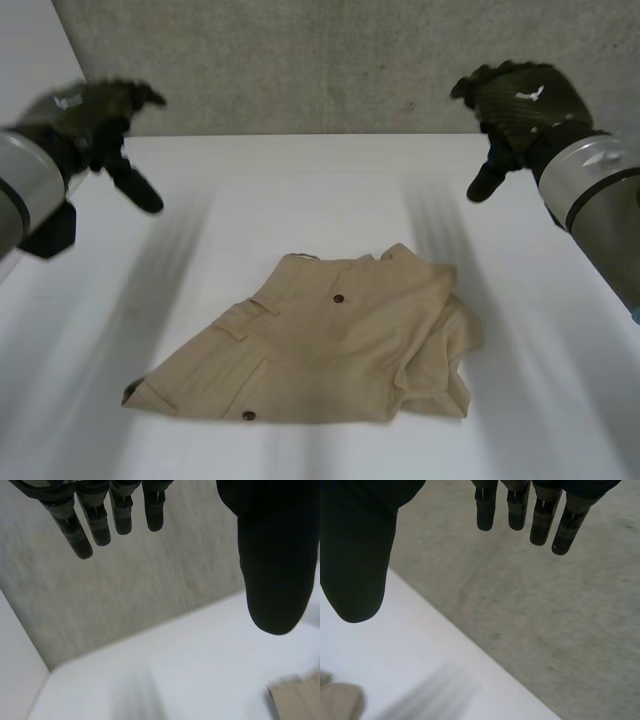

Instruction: Fold the shorts.

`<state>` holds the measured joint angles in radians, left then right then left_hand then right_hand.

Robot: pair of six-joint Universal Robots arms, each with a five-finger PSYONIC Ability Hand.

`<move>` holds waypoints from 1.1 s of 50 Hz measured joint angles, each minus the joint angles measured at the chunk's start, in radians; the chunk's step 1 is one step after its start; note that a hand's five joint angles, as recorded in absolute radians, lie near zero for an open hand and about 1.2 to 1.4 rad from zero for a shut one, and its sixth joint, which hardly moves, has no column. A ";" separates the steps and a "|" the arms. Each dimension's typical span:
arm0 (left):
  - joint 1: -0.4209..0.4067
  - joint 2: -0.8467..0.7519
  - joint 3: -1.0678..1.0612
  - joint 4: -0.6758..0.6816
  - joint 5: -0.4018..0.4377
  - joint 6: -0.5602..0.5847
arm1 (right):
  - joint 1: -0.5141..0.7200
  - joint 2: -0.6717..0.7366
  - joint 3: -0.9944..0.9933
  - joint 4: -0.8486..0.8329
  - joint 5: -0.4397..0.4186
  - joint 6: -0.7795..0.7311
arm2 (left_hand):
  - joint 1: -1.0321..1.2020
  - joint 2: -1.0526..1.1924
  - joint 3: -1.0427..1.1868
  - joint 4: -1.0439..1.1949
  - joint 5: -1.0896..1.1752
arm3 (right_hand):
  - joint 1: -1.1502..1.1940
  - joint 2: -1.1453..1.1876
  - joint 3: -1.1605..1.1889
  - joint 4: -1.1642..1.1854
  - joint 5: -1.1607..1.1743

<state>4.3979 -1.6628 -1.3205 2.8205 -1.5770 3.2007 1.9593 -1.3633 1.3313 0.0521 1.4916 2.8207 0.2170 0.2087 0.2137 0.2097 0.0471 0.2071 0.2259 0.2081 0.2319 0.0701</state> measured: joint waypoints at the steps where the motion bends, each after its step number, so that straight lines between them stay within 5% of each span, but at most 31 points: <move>1: 0.000 -0.001 -0.011 -0.007 0.000 0.005 | 0.000 0.000 0.002 0.007 -0.010 -0.004 | 0.000 0.000 0.000 0.000 0.000 | 0.000 0.000 0.000 0.000 0.000; 10: -0.013 -0.015 -0.216 -0.060 -0.001 0.064 | 0.001 0.000 0.075 0.052 -0.070 -0.042 | 0.000 0.001 0.001 0.001 0.000 | 0.000 0.000 0.000 0.000 0.000; 20: -0.024 -0.027 -0.488 0.098 -0.006 0.063 | 0.003 0.005 0.242 -0.028 -0.100 -0.075 | 0.113 0.116 0.110 0.117 0.104 | 0.000 0.000 0.000 0.000 0.000; 37: -0.024 -0.091 -0.531 0.141 -0.006 0.060 | 0.012 0.016 0.309 -0.083 -0.116 -0.076 | 0.145 0.153 0.148 0.155 0.143 | 0.000 0.000 0.000 0.000 0.000; 43: -0.023 -0.124 -0.530 0.164 -0.011 0.061 | 0.012 0.016 0.311 -0.083 -0.115 -0.076 | 0.387 0.373 0.360 0.367 0.353 | 0.000 0.000 0.000 0.000 0.000; 44: -0.023 -0.139 -0.529 0.191 -0.021 0.064 | 0.012 0.016 0.312 -0.083 -0.114 -0.076 | 0.636 0.622 0.602 0.610 0.585 | 0.000 0.000 0.000 0.000 0.000; 48: -0.020 -0.147 -0.518 0.241 -0.053 0.071 | 0.012 0.014 0.314 -0.083 -0.113 -0.076 | 0.894 0.924 0.913 0.926 0.858 | 0.000 0.000 0.000 0.000 0.000; 55: 0.040 -0.118 -0.433 0.347 -0.150 0.113 | 0.014 0.010 0.314 -0.083 -0.113 -0.076 | 0.895 0.980 0.964 0.979 0.880 | 0.000 0.000 0.000 0.000 0.000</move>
<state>4.4378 -1.7810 -1.7536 3.1678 -1.7270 3.3134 1.9730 -1.3530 1.6451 -0.0306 1.3787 2.7443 1.1117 1.1890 1.1777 1.1886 0.9275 0.2071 0.2259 0.2081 0.2319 0.0701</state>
